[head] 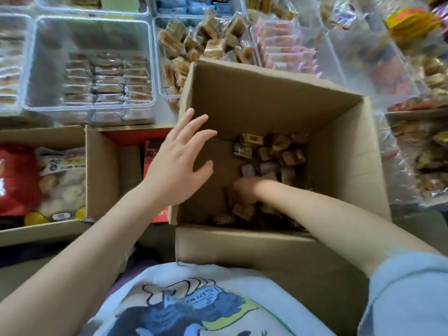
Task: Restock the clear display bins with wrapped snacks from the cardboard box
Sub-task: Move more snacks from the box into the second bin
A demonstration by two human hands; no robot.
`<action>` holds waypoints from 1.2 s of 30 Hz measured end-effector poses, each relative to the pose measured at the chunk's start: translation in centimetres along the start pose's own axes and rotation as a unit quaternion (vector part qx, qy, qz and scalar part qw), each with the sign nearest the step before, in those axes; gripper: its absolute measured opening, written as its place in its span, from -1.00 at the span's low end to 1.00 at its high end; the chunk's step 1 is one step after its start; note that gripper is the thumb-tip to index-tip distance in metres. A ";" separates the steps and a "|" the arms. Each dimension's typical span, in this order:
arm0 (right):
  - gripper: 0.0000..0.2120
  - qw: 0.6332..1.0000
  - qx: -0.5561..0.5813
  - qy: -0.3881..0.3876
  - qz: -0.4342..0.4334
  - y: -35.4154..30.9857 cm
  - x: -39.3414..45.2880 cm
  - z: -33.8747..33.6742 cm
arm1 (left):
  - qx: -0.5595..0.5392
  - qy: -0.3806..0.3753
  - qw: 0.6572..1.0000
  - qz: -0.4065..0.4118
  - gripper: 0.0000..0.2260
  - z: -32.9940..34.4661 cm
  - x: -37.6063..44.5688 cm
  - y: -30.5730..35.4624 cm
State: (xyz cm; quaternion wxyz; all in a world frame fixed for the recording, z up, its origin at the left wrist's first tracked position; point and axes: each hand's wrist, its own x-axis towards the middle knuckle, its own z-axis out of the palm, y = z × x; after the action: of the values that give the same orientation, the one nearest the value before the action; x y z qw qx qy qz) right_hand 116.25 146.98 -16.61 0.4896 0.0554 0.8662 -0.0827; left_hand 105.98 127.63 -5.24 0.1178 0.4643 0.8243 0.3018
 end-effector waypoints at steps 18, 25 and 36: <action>-0.60 0.833 0.549 0.028 -0.067 3.9 -4.6 -6.3 | -0.064 0.036 0.997 -0.020 -0.47 -0.1 -0.4 0.4; -0.54 0.653 0.689 0.018 -0.315 0.0 -10.2 -11.5 | -0.390 0.075 0.902 -0.169 -0.48 -4.1 -1.2 0.5; -0.75 0.883 0.381 0.220 -0.161 -15.3 -9.1 -22.7 | -0.445 0.111 0.873 -0.165 -0.63 -14.8 -3.9 -13.0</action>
State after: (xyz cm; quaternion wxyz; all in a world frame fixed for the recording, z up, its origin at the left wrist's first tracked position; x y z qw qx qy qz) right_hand 99.19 136.31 4.10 0.2072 0.1144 0.8505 -0.4697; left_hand 92.02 113.57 -1.74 0.2672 0.1838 0.6754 0.6623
